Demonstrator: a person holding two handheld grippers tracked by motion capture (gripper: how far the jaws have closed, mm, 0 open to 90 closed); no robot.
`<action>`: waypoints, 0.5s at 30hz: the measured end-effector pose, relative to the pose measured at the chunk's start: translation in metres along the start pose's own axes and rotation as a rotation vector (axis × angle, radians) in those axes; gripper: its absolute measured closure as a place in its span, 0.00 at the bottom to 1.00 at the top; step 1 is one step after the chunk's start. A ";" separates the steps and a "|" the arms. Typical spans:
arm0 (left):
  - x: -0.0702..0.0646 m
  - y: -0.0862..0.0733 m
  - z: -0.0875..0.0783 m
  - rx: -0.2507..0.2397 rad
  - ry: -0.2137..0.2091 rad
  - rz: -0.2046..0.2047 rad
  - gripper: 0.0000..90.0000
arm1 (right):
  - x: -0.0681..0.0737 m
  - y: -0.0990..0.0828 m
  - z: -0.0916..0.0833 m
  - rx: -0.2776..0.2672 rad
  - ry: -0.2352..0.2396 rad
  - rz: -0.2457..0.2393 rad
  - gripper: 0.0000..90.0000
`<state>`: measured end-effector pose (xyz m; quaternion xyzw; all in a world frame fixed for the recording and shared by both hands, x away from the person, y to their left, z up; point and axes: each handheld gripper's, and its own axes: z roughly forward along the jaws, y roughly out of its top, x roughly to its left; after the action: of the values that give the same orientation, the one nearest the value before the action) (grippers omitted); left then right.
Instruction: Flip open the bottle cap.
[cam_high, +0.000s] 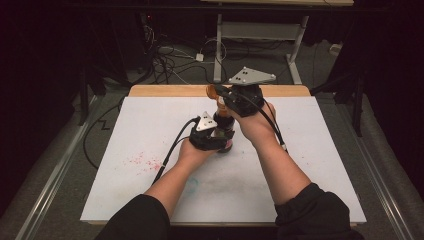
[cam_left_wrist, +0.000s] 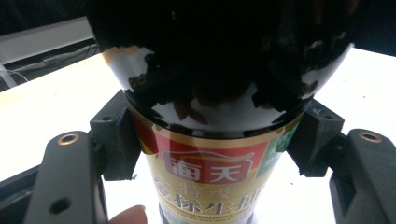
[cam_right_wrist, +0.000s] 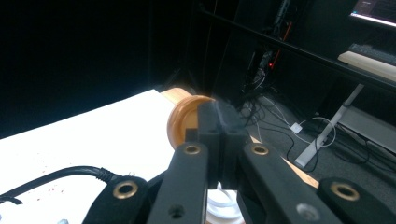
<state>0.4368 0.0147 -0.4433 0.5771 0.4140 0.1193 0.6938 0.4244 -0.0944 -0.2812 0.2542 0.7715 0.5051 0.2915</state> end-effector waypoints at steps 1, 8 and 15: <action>0.000 0.000 0.000 0.000 0.000 0.000 0.32 | -0.001 0.000 -0.002 -0.002 -0.003 0.005 1.00; 0.000 0.000 0.000 0.000 0.000 -0.007 0.32 | -0.010 -0.008 -0.013 -0.008 -0.018 0.026 1.00; 0.001 0.001 0.000 0.006 0.000 -0.008 0.32 | -0.022 -0.023 -0.030 -0.010 -0.047 0.054 1.00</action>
<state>0.4374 0.0155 -0.4428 0.5777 0.4165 0.1153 0.6924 0.4168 -0.1370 -0.2890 0.2851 0.7548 0.5106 0.2971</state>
